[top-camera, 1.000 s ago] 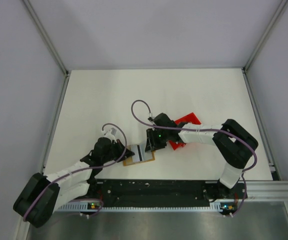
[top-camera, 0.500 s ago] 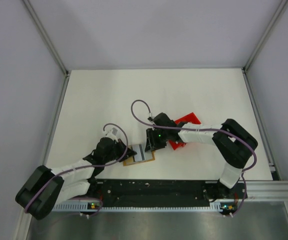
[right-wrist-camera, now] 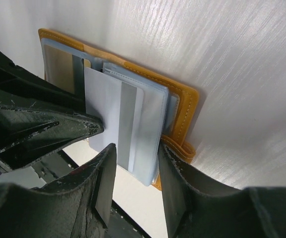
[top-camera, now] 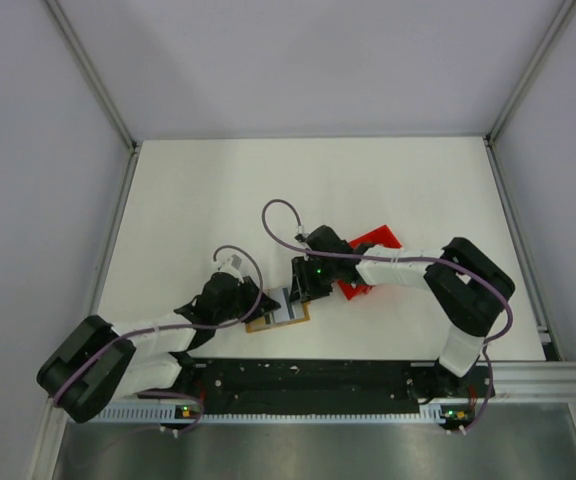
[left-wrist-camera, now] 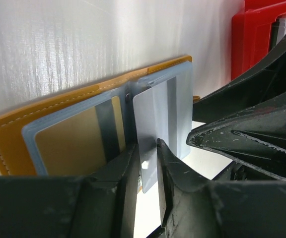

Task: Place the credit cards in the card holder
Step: Insert the credit card into the card holder.

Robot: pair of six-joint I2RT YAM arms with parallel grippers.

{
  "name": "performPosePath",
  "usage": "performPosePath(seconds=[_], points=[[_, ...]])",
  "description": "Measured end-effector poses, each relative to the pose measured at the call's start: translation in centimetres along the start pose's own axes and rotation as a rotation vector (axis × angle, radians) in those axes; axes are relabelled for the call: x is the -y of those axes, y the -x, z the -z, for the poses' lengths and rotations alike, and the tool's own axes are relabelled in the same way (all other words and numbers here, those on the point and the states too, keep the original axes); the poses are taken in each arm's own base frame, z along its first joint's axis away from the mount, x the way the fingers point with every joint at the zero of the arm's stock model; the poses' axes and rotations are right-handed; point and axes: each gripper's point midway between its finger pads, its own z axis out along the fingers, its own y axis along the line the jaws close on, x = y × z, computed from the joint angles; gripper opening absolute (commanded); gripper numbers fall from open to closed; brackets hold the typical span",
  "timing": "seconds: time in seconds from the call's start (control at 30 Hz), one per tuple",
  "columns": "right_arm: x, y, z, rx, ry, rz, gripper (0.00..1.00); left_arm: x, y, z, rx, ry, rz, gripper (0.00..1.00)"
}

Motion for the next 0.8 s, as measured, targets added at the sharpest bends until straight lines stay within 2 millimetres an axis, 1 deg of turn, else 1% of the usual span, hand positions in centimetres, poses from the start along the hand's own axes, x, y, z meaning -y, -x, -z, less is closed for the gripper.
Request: performPosePath(seconds=[0.03, 0.13, 0.23, 0.3, 0.47, 0.57, 0.8], points=[[-0.02, 0.02, 0.00, 0.001, 0.001, -0.002, 0.41, -0.02, 0.02, 0.06, 0.000, 0.005, -0.001, 0.37], [-0.15, 0.05, -0.16, 0.001, 0.008, -0.006, 0.41, 0.32, 0.21, 0.38, 0.007, 0.007, -0.009, 0.44], [-0.24, 0.09, -0.20, 0.001, 0.012, -0.010, 0.41, 0.39, 0.30, 0.68, 0.005, 0.024, -0.015, 0.46], [-0.25, 0.08, -0.21, 0.001, 0.013, -0.011, 0.41, 0.33, 0.34, 0.82, 0.004, 0.035, -0.019, 0.50], [-0.34, 0.11, -0.28, 0.000, 0.018, -0.011, 0.41, 0.32, 0.56, 0.99, 0.004, 0.060, -0.020, 0.50], [-0.38, 0.11, -0.29, -0.001, 0.020, -0.010, 0.41, 0.30, 0.57, 1.00, 0.004, 0.064, -0.020, 0.45], [-0.40, 0.09, -0.29, -0.001, 0.021, -0.010, 0.42, 0.31, 0.50, 0.71, -0.006, 0.068, -0.014, 0.45]])
